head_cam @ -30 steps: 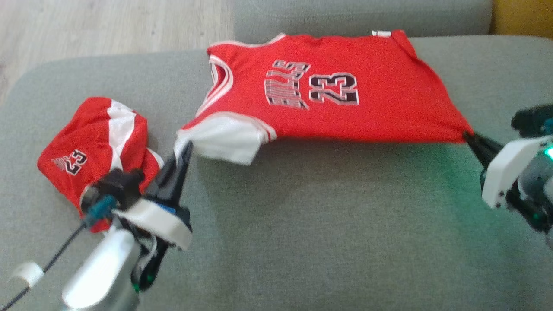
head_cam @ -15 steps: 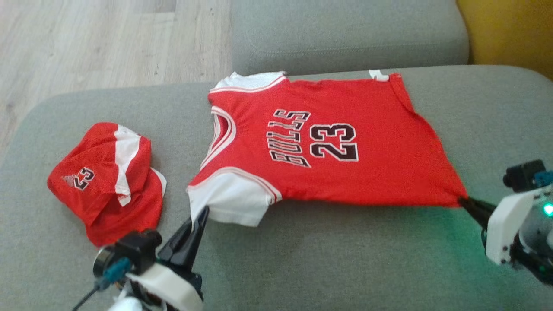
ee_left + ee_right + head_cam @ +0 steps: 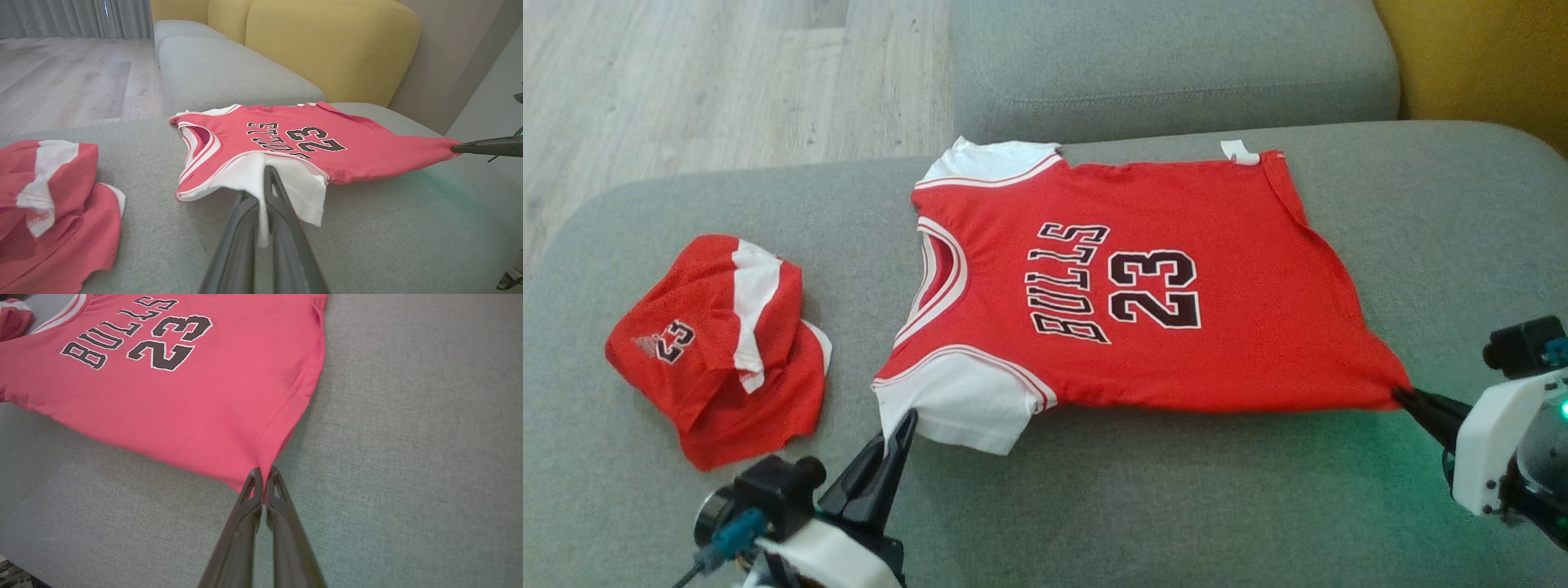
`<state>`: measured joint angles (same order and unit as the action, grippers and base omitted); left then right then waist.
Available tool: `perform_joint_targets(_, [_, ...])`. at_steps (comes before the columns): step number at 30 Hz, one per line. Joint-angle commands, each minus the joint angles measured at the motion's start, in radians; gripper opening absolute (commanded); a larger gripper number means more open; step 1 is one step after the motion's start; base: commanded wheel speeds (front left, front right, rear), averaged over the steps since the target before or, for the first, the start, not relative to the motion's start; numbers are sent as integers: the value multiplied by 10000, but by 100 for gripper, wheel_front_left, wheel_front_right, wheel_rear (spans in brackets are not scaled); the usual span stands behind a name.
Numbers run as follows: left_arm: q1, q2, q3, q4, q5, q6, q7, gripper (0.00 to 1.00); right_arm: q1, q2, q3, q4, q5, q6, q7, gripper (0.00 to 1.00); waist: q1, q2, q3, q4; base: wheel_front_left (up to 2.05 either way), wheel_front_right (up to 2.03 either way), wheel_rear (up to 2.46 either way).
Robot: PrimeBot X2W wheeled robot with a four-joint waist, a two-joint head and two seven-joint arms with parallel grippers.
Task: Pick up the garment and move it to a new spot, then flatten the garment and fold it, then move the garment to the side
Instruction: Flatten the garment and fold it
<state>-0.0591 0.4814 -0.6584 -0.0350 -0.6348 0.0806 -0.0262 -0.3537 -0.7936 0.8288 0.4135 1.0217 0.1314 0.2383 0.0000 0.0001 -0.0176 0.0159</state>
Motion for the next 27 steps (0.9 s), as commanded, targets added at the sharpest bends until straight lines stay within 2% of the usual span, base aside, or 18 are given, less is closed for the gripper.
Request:
perform_joint_targets(1, [-712, 297, 394, -290, 63, 26, -4, 0, -149, -251, -189, -201, -120, -7, -17, 0, 0, -1, 55, 3, 0, 0, 0])
perform_joint_targets(6, [-1348, 342, 466, -25, 160, -78, 143, 0, -563, -29, -524, -210, -361, -7, 94, 0, 0, -1, 512, 20, 0, 0, 0])
perform_joint_targets(14, [-2874, 169, 417, 933, 316, -540, 471, 0, -1560, 475, -1148, 307, -975, -7, 141, 0, 0, -1, 1389, -24, 0, 0, 0])
perform_joint_targets(21, [-4704, 14, 411, 2685, 459, -1175, 730, 0, -2610, 1105, -1343, 1256, -1669, -7, 339, 0, 0, -1, 2056, -126, 0, 0, 0])
perform_joint_targets(27, [-5980, -165, 309, 4261, 633, -1546, 734, 0, -3286, 1521, -1131, 1786, -1939, -7, 476, 0, 0, -1, 2566, -283, 0, 0, 0])
